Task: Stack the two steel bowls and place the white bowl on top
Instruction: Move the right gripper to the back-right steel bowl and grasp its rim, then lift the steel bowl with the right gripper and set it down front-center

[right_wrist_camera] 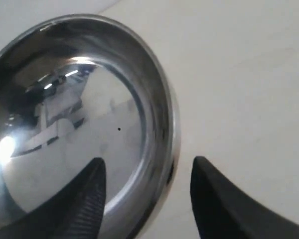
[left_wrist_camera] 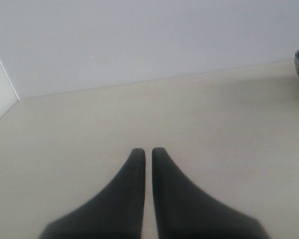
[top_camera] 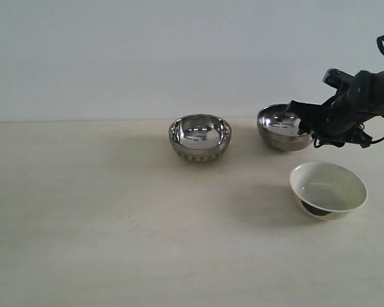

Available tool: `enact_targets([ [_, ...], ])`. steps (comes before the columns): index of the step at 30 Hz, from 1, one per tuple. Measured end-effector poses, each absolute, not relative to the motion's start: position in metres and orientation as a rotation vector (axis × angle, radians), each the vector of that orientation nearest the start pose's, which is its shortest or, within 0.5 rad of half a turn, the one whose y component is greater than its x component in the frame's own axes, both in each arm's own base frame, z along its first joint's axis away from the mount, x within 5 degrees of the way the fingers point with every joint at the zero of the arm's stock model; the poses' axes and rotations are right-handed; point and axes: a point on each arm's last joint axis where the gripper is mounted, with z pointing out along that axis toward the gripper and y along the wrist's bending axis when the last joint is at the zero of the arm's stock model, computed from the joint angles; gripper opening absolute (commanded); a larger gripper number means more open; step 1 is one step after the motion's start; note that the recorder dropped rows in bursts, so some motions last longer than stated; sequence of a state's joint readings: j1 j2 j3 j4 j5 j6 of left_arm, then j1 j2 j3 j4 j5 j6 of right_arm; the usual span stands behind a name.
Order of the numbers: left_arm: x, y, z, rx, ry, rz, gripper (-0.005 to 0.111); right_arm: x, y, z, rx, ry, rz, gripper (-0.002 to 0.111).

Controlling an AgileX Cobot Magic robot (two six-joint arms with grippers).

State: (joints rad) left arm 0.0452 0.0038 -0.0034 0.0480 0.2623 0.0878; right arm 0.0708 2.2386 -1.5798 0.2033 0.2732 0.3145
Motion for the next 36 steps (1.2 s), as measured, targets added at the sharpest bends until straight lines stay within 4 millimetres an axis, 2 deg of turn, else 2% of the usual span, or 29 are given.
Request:
enact_targets([
  [3, 0.055, 0.004, 0.190, 0.069, 1.747, 0.142, 0.004, 0.489, 0.039, 0.129, 0.511, 2.378, 0.330, 0.025],
  [6, 0.055, 0.004, 0.190, 0.069, 1.747, 0.142, 0.004, 0.490, 0.039, 0.126, 0.514, 2.373, 0.329, 0.003],
  [7, 0.055, 0.004, 0.190, 0.069, 1.747, 0.142, 0.004, 0.490, 0.039, 0.126, 0.511, 2.374, 0.328, 0.000],
  [13, 0.055, 0.004, 0.190, 0.069, 1.747, 0.142, 0.004, 0.489, 0.040, 0.124, 0.488, 2.394, 0.319, 0.000],
  [17, 0.055, 0.004, 0.190, 0.069, 1.747, 0.142, 0.004, 0.485, 0.040, 0.137, 0.466, 2.412, 0.318, 0.000],
  [20, 0.055, 0.004, 0.190, 0.069, 1.747, 0.142, 0.004, 0.481, 0.040, 0.159, 0.439, 2.407, 0.322, 0.000],
  [27, 0.055, 0.004, 0.190, 0.069, 1.747, 0.142, 0.004, 0.460, 0.030, 0.239, 0.381, 2.347, 0.329, 0.000],
  [30, 0.055, 0.004, 0.190, 0.069, 1.747, 0.142, 0.004, 0.444, 0.021, 0.274, 0.348, 2.337, 0.342, 0.000],
  [33, 0.055, 0.004, 0.190, 0.069, 1.747, 0.142, 0.004, 0.425, 0.016, 0.301, 0.335, 2.316, 0.376, 0.000],
  [36, 0.055, 0.004, 0.190, 0.069, 1.747, 0.142, 0.004, 0.401, 0.018, 0.316, 0.328, 2.305, 0.412, 0.000],
])
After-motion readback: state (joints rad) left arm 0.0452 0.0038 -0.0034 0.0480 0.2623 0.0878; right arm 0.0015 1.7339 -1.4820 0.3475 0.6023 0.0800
